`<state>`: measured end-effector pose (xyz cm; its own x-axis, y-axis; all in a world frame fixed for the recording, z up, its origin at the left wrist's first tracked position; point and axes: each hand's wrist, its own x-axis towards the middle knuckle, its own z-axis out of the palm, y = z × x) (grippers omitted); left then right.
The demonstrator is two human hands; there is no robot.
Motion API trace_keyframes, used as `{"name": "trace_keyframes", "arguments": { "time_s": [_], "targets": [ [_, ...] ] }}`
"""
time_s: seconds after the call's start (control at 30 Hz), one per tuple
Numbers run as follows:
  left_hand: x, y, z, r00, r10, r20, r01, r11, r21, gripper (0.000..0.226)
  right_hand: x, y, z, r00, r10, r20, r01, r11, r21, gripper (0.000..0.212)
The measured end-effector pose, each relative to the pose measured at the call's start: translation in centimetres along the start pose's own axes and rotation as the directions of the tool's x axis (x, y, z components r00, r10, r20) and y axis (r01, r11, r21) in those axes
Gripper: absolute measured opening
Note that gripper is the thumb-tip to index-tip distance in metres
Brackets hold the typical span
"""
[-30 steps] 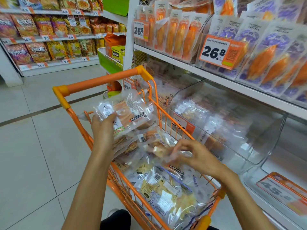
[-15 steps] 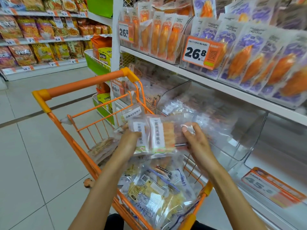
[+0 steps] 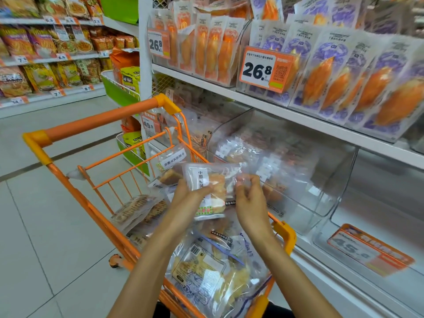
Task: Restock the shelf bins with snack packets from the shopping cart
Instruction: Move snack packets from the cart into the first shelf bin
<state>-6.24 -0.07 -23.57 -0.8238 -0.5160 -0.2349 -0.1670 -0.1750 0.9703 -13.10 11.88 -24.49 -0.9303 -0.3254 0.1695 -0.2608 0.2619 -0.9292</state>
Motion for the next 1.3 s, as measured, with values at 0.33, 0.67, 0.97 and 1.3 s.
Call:
{"name": "trace_keyframes", "arguments": {
  "time_s": [0.33,0.67,0.97,1.3],
  "targets": [
    [-1.1,0.7,0.9,0.949,0.24,0.204,-0.258,0.964,0.065,0.039,2.0,0.7,-5.4,0.891,0.187,0.414,-0.282,0.942,0.184,0.053],
    [1.2,0.6,2.8,0.918,0.349,0.189,-0.387,0.892,0.234,0.054,1.8,1.8,-5.7,0.985,-0.148,0.093,0.133,0.98,0.148,0.032],
    [3.7,-0.7,1.6,0.887,0.326,0.326,-0.421,0.86,0.287,0.08,1.2,2.6,-5.4,0.985,-0.16,-0.07,0.158,0.987,-0.033,0.035],
    [2.5,-0.4,1.2,0.88,0.318,0.354,-0.426,0.858,0.287,0.072,0.1,1.3,-5.1,0.961,-0.259,0.094,0.272,0.947,-0.169,0.034]
  ]
}}
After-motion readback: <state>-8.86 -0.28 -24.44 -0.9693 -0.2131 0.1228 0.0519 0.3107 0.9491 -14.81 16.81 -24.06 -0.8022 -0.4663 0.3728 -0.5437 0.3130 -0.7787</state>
